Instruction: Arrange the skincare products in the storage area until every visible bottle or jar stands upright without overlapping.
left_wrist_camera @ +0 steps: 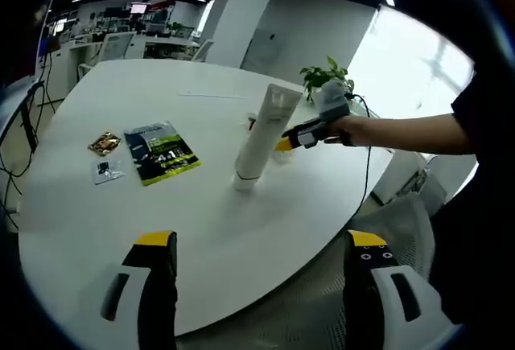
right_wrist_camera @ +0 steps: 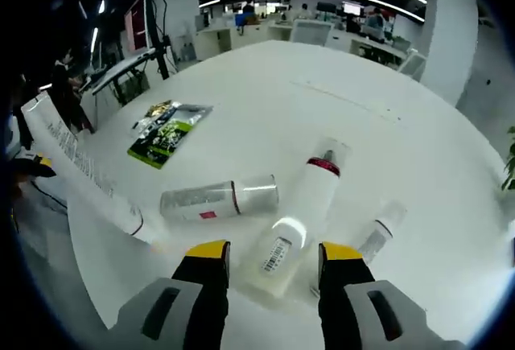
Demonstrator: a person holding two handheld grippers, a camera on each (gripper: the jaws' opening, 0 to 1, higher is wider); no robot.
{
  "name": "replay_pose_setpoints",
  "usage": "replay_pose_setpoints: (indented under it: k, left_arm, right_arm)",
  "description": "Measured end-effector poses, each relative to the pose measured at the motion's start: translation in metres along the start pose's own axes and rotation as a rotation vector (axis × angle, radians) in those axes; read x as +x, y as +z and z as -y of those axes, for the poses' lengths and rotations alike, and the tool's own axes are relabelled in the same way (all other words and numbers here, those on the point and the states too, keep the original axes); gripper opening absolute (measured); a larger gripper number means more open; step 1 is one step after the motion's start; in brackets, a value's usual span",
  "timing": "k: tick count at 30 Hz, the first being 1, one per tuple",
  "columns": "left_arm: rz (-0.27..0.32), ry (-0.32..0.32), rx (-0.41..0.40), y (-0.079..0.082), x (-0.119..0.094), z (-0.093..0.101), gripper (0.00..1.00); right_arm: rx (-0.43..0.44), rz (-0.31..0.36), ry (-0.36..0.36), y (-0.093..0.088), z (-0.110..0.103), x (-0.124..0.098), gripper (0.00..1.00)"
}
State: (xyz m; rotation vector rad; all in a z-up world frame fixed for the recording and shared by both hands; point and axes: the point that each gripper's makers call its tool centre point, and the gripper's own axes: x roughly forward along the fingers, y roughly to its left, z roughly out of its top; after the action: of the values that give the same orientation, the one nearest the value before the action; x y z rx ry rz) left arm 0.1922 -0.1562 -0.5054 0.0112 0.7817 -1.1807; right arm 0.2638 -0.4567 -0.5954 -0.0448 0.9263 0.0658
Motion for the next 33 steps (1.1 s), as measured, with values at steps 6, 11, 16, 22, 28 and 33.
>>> replay_pose_setpoints:
  k: [6, 11, 16, 22, 28, 33]
  left_arm:
    - [0.008, -0.003, -0.012, 0.002, 0.000, 0.001, 0.78]
    - [0.011, -0.002, -0.016, 0.003, 0.000, 0.001, 0.78]
    - [0.015, -0.004, -0.021, 0.003, 0.000, 0.000, 0.78]
    - [0.007, -0.011, -0.020, 0.002, 0.001, 0.001, 0.78]
    - [0.003, -0.013, -0.017, 0.002, 0.002, 0.001, 0.77]
    - [0.001, -0.016, -0.017, 0.001, 0.004, 0.000, 0.77]
  right_arm:
    - [0.013, -0.037, -0.012, 0.010, 0.009, 0.011, 0.39]
    - [0.023, -0.075, -0.004, 0.012, 0.011, 0.018, 0.40]
    - [0.030, -0.102, 0.010, 0.017, 0.012, 0.023, 0.43]
    - [0.024, -0.170, 0.010, 0.015, 0.018, 0.029, 0.38]
    - [-0.048, -0.232, 0.069, 0.008, 0.012, 0.028, 0.31]
    - [-0.188, -0.298, 0.095, 0.001, 0.012, 0.033, 0.31]
